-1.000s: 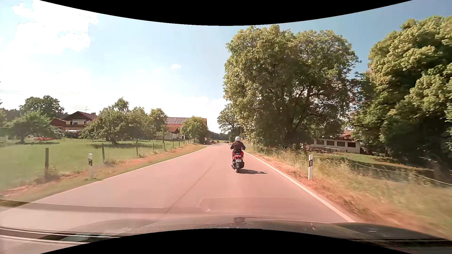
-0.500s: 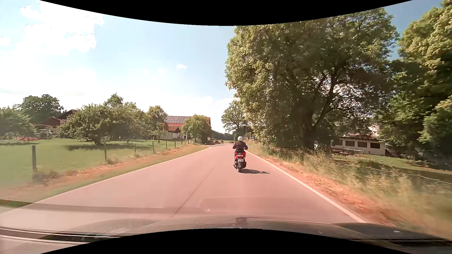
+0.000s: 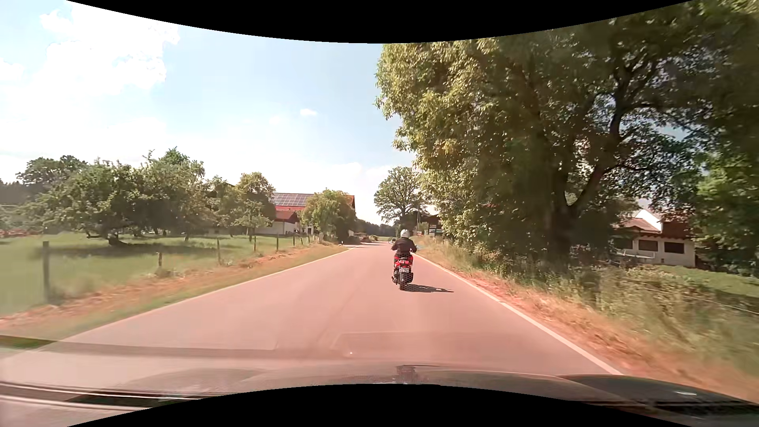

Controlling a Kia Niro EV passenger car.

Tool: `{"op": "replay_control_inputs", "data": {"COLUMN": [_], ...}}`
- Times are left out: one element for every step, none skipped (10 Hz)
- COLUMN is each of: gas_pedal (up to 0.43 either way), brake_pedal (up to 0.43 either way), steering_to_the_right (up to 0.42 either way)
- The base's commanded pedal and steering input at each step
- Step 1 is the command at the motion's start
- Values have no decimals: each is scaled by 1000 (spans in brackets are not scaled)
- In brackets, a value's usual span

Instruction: Follow the waypoints while adhering to traffic rules and regulations

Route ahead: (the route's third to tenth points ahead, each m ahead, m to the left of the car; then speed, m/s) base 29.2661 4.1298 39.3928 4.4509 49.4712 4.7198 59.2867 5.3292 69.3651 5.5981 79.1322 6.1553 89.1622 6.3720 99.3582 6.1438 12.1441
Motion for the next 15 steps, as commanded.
{"op": "replay_control_inputs", "data": {"gas_pedal": [189, 189, 189, 189, 189, 189, 189, 189, 189, 189, 189, 189, 138, 110, 110], "brake_pedal": [6, 6, 6, 6, 6, 6, 6, 6, 6, 6, 6, 6, 6, 6, 6], "steering_to_the_right": [2, 2, 2, 2, 1, 0, 0, 0, 0, 0, 0, -1, -1, -1, -2]}}
